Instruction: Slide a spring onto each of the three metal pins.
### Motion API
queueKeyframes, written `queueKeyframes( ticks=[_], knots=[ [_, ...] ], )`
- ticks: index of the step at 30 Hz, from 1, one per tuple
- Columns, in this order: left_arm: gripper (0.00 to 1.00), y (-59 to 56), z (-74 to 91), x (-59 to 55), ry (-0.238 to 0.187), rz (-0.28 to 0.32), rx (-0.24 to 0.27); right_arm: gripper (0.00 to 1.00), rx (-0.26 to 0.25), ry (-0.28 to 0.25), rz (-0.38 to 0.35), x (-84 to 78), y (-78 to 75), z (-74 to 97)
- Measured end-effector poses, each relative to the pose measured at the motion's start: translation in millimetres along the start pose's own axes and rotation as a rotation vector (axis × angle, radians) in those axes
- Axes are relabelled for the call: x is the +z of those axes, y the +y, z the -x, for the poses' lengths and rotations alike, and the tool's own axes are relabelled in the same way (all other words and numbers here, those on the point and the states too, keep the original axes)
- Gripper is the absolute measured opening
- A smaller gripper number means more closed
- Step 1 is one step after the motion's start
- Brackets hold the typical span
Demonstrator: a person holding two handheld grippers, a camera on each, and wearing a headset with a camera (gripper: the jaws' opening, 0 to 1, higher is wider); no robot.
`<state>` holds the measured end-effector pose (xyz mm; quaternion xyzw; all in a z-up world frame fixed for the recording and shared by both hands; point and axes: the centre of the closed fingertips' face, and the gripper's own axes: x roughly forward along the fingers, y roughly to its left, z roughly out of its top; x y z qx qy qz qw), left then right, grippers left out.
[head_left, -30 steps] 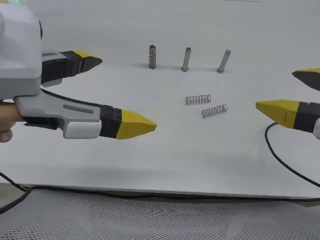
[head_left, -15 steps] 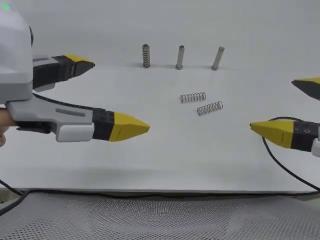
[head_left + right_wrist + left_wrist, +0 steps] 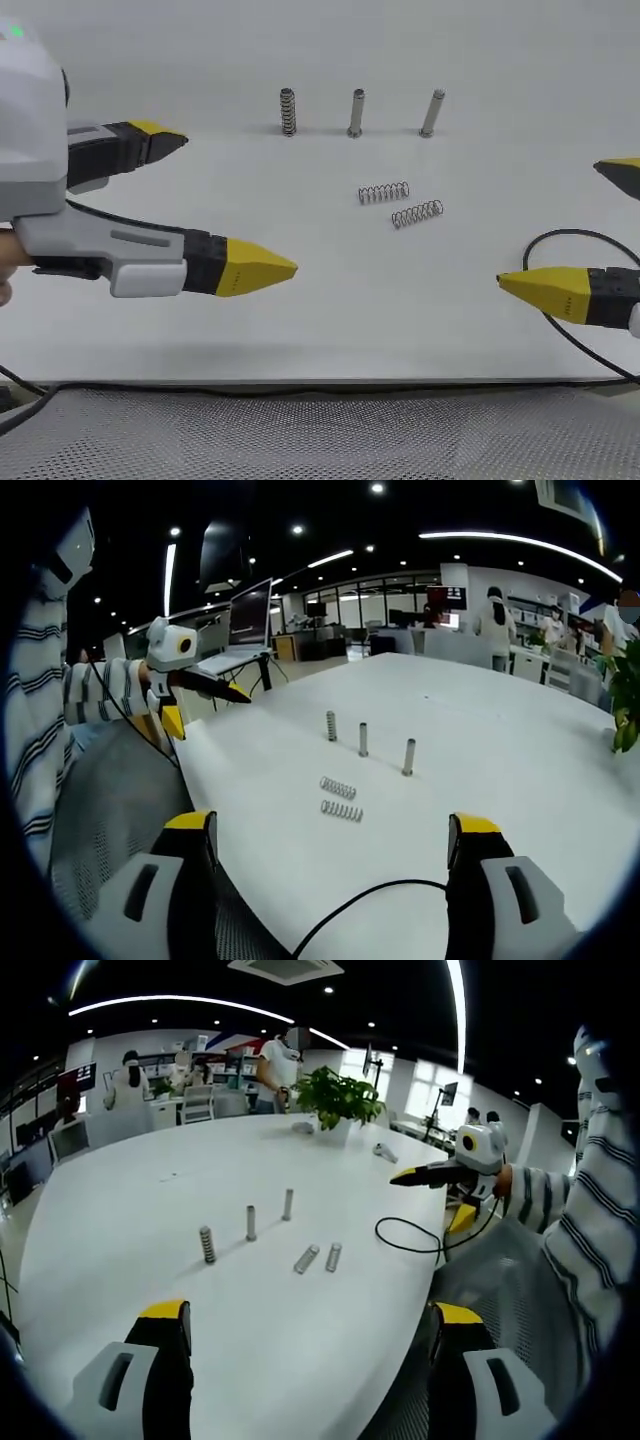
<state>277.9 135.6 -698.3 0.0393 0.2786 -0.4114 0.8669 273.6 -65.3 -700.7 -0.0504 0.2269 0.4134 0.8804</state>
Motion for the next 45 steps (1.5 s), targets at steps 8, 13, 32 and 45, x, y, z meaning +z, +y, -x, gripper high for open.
queueKeyframes(
  ticks=[8,13,32,45],
  knots=[
    [0.98,0.0,-8.9,-0.4,0.015,-0.007,-0.014,1.00,-0.009,0.011,0.018,-1.9,-1.4,-0.4],
    [0.98,1.2,-18.2,2.8,0.023,-0.011,-0.033,1.00,-0.010,0.011,0.021,-1.3,-2.4,-1.1],
    [0.83,10.1,-76.4,18.5,0.048,-0.158,-0.098,1.00,-0.001,0.034,0.041,-3.6,1.3,-5.5],
    [0.69,2.0,-115.2,17.1,0.093,-0.224,-0.147,1.00,-0.012,0.043,0.029,-9.4,1.6,-6.5]
  ],
)
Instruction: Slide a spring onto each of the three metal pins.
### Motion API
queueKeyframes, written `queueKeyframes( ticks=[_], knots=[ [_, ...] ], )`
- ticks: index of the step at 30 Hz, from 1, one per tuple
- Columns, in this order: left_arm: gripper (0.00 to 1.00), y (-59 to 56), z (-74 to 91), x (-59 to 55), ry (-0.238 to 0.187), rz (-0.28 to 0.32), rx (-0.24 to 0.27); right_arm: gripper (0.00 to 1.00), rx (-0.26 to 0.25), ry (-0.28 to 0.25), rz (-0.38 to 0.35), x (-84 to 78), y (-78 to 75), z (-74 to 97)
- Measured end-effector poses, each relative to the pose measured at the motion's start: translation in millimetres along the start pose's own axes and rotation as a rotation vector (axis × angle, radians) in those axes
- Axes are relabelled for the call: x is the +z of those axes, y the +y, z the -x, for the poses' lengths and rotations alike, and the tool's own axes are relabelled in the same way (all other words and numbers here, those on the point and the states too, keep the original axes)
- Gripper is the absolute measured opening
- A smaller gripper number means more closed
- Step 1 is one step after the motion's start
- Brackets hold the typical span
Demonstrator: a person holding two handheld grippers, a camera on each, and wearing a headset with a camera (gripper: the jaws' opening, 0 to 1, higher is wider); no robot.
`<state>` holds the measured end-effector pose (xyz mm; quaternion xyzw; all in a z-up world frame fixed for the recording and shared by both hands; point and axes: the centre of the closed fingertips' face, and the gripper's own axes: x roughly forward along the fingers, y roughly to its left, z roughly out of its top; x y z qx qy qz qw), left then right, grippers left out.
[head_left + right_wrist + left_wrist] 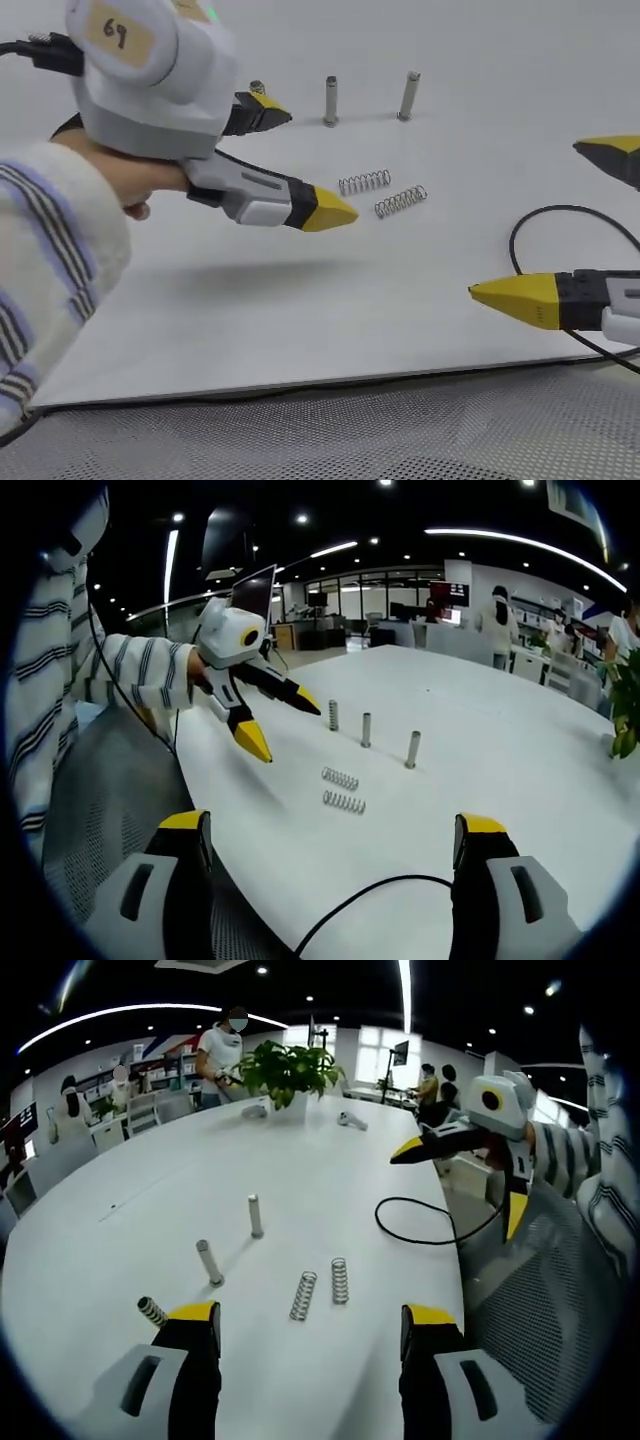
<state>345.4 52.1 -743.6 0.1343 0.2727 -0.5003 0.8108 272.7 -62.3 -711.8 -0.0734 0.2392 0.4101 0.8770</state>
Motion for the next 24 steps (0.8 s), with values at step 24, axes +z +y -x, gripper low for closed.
queueKeyframes(
  ticks=[24],
  knots=[
    [0.28,0.6,-40.7,-22.6,0.120,-0.099,-0.016,0.97,0.000,0.011,-0.012,-4.9,1.5,1.8]
  ],
)
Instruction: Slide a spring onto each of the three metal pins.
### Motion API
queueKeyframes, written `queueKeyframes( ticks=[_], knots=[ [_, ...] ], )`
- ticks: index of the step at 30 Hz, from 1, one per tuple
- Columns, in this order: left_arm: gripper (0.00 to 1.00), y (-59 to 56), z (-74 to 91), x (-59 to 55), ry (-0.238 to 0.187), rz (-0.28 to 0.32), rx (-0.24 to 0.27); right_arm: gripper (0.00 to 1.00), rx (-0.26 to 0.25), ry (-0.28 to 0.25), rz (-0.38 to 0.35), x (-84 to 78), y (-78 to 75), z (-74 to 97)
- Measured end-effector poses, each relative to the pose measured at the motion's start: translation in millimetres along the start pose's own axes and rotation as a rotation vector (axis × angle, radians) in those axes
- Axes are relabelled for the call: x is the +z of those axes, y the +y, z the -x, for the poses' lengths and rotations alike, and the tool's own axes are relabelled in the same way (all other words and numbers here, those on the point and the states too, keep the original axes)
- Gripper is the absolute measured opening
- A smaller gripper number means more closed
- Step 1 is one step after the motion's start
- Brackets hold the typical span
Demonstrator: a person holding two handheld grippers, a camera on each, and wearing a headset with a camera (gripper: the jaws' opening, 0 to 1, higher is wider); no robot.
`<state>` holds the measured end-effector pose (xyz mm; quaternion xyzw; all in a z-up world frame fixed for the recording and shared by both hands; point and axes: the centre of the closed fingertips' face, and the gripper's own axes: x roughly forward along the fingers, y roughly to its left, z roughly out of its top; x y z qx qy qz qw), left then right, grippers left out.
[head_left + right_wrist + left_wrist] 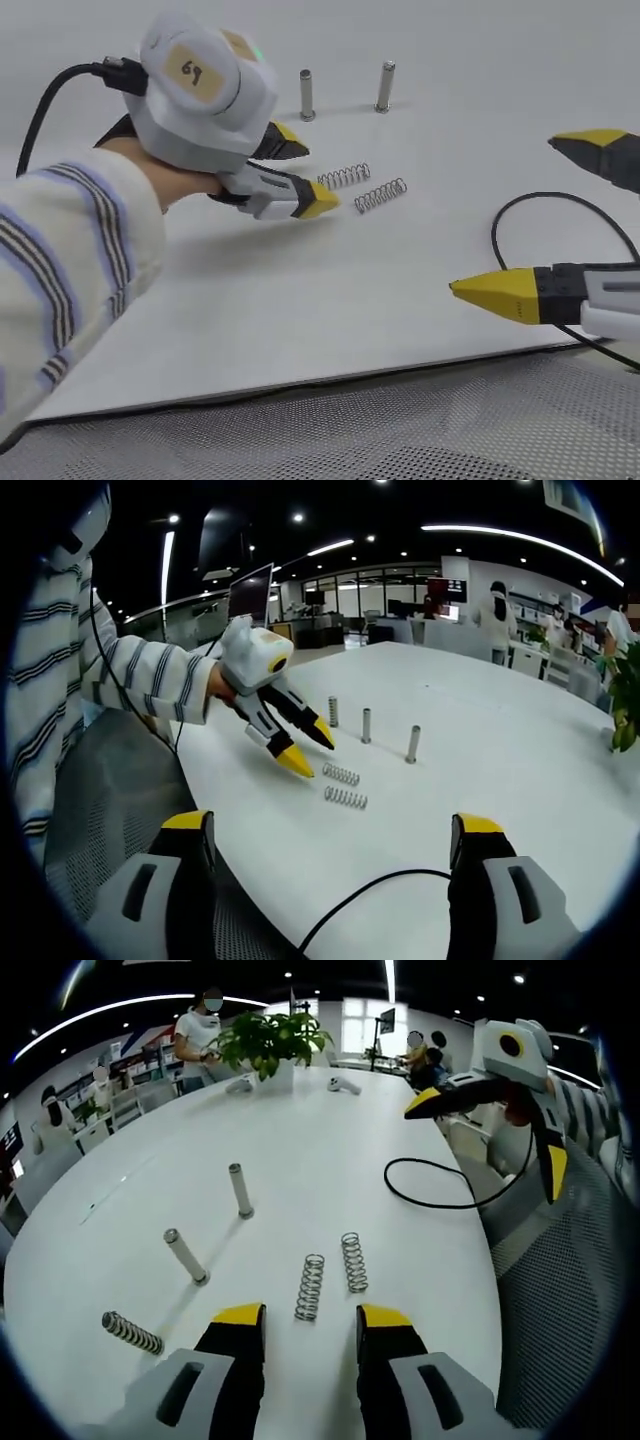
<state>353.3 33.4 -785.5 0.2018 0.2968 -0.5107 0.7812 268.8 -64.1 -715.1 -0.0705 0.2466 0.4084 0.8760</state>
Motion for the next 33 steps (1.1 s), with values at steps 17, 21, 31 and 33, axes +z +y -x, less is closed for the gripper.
queueKeyframes(
  ticks=[17,21,31,33],
  knots=[
    [0.09,0.7,-11.3,-12.0,0.049,-0.030,-0.026,0.94,-0.005,0.001,-0.020,-1.1,0.0,0.3],
    [0.06,2.5,-12.9,-10.4,0.039,-0.038,-0.020,0.93,-0.009,-0.001,-0.021,-0.3,0.0,0.7],
    [0.03,2.4,-16.8,-10.4,0.039,-0.068,-0.023,0.92,-0.013,0.000,-0.027,-0.1,-0.7,2.2],
    [0.03,4.7,-16.6,-10.2,0.038,-0.064,-0.010,0.92,-0.014,0.000,-0.026,-0.2,-0.9,2.4]
  ],
)
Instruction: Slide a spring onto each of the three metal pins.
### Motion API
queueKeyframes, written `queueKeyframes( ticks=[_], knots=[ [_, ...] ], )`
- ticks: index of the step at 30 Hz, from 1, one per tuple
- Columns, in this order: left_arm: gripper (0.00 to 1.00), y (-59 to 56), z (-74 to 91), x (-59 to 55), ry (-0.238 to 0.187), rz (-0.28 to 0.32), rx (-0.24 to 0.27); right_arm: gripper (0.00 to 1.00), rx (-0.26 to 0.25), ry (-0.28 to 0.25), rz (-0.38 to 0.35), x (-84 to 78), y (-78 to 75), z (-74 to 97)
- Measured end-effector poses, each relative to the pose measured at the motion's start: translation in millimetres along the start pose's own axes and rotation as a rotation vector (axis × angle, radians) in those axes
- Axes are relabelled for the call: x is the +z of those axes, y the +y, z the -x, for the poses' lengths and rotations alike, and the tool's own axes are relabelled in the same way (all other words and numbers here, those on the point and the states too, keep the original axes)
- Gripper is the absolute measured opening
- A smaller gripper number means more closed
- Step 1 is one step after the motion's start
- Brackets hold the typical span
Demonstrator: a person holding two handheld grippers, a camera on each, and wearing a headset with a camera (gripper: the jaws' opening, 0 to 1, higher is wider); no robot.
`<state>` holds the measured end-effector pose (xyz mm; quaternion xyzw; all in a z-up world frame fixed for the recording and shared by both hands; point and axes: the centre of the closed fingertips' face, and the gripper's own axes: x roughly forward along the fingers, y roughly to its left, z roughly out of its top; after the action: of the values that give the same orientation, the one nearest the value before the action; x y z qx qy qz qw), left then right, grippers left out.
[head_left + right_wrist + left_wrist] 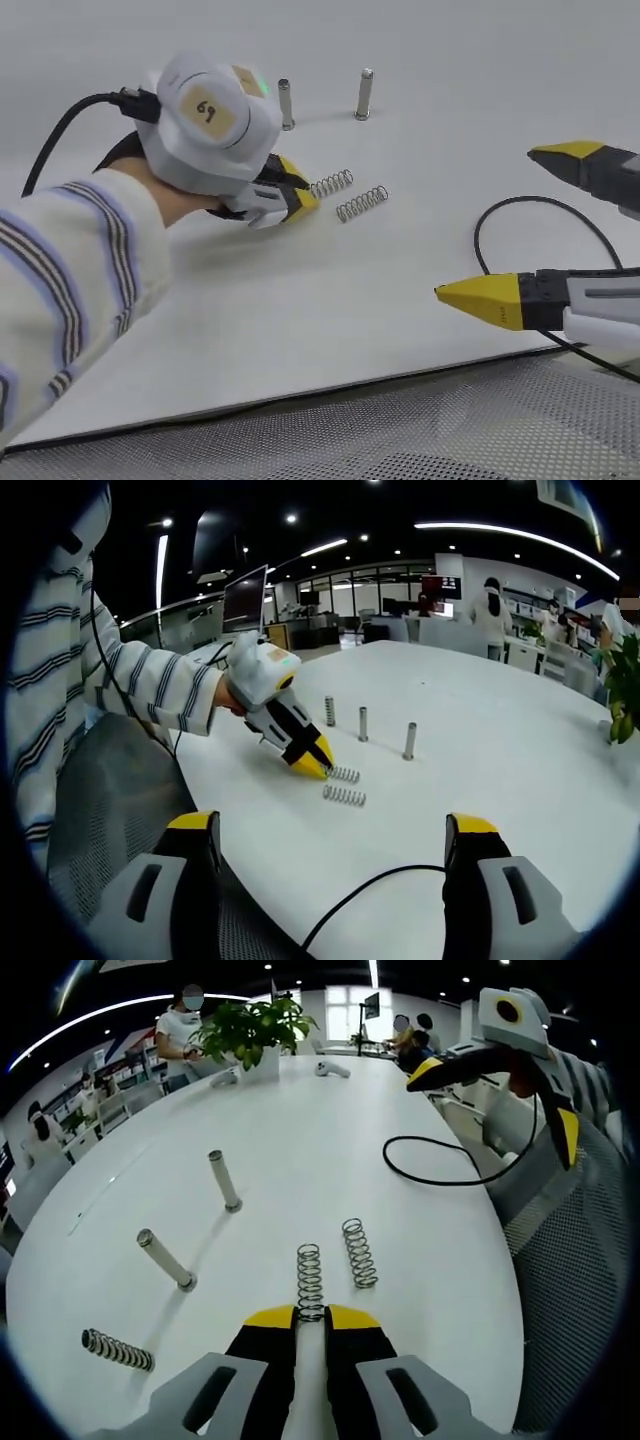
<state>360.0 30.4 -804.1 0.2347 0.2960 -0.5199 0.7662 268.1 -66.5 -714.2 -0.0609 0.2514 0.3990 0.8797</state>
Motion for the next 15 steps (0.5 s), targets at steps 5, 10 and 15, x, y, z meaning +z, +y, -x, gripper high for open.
queueKeyframes(
  ticks=[5,10,15],
  knots=[
    [0.03,2.8,1.1,-1.6,0.002,0.027,0.015,0.91,-0.001,-0.004,-0.001,0.9,-0.5,0.3],
    [0.03,6.9,4.3,1.4,-0.024,0.071,0.040,0.91,-0.006,-0.009,-0.001,2.7,-1.5,0.6],
    [0.03,10.7,11.1,3.4,-0.041,0.100,0.050,0.90,-0.014,-0.018,0.000,5.2,-4.2,2.2]
  ],
)
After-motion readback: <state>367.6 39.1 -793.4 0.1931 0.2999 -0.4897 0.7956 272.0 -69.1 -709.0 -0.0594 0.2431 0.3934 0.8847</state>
